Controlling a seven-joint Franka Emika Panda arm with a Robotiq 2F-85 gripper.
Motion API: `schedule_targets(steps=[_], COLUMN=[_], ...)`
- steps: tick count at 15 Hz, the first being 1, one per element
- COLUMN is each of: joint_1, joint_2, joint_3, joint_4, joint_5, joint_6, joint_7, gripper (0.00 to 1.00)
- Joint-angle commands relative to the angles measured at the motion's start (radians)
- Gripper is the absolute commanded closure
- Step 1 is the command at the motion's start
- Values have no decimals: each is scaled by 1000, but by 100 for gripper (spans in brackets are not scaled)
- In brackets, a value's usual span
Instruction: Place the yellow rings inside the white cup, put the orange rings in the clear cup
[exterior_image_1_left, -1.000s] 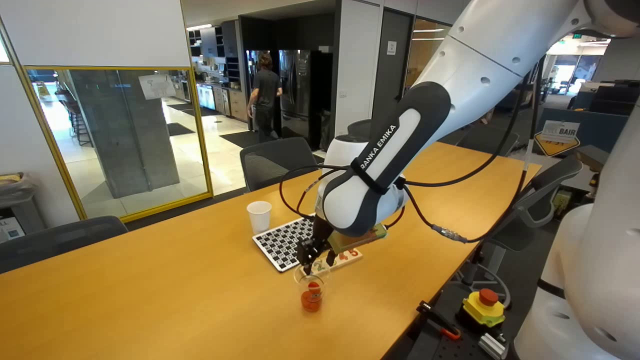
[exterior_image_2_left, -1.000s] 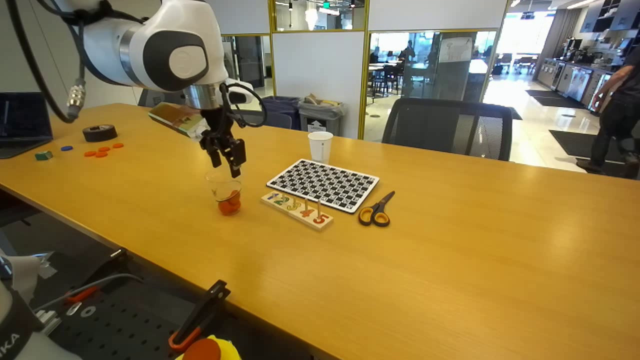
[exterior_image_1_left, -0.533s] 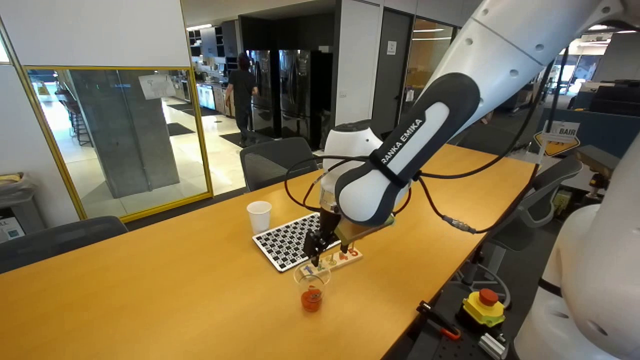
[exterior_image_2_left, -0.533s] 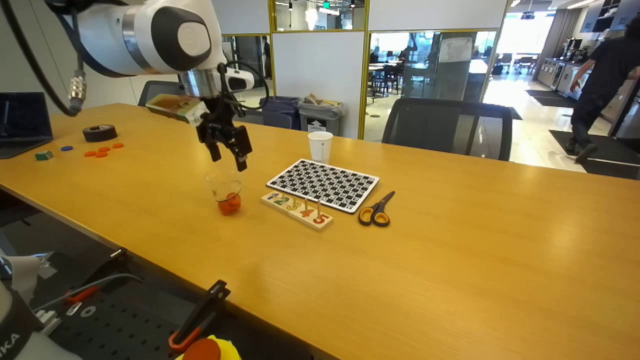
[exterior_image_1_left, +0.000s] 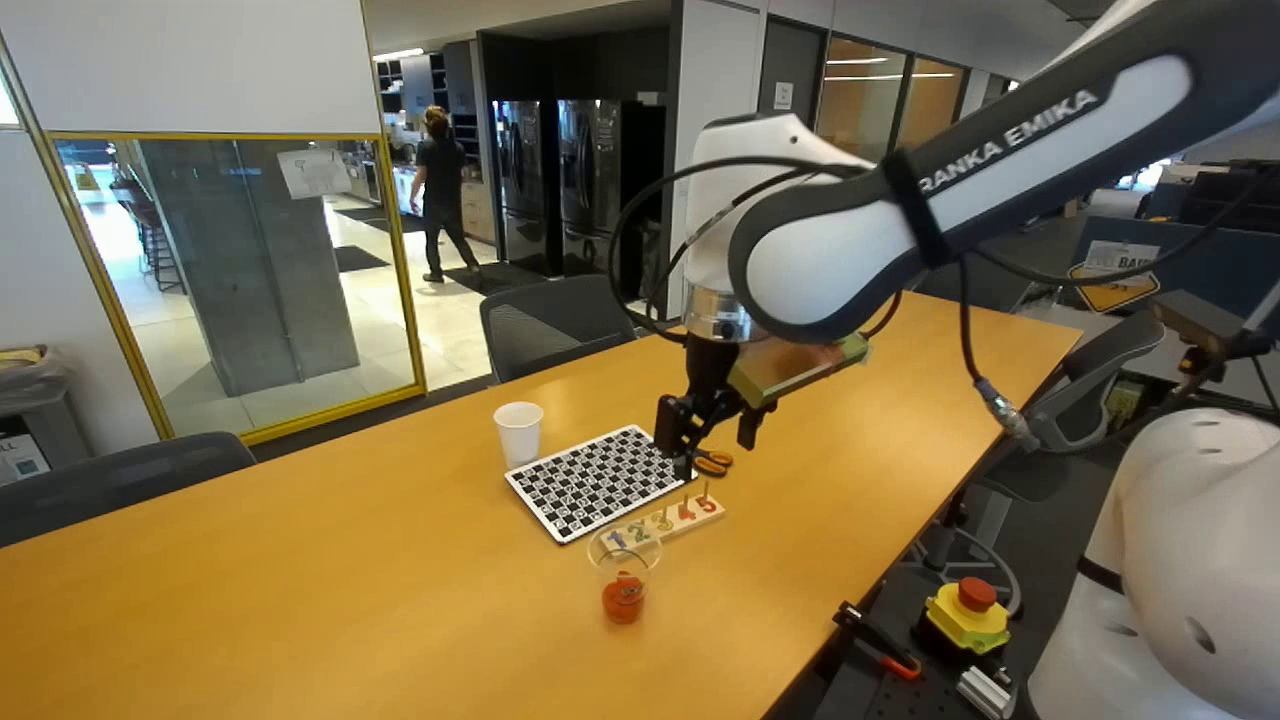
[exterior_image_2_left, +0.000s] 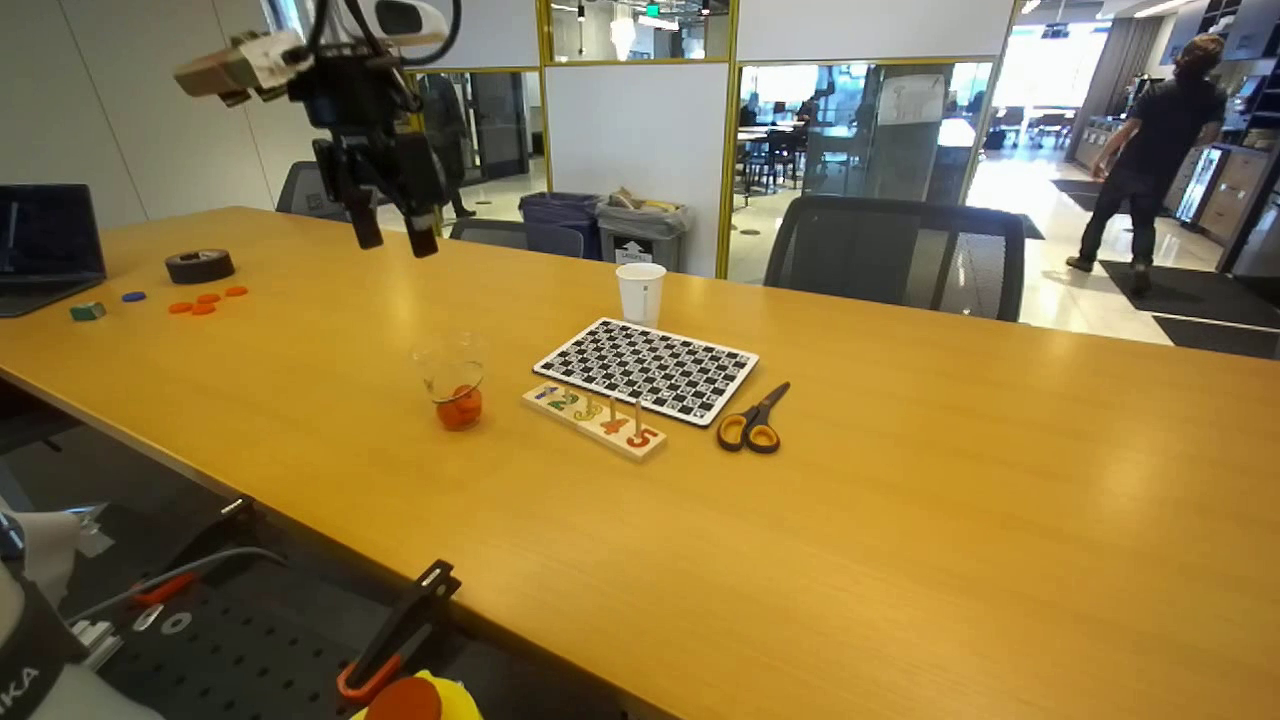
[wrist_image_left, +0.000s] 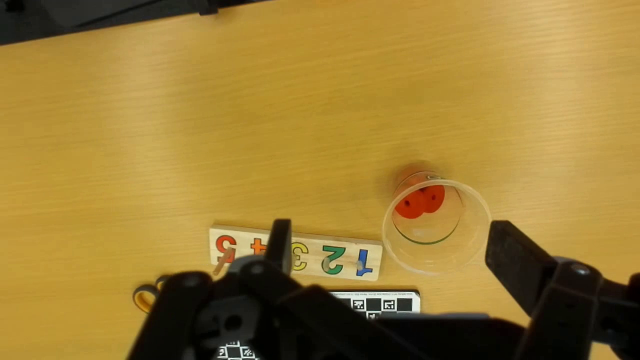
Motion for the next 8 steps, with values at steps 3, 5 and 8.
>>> schedule_targets(steps=[3, 5, 8], joint_1=[-34, -44, -55], joint_2=[-371, -485, -571], joint_3=[16, 11, 2], joint_4=[-49, -68, -38], joint_5=[53, 52, 30], joint_6=[-250, -336, -449], joint_7=[-5, -22, -83], gripper=[0, 0, 0])
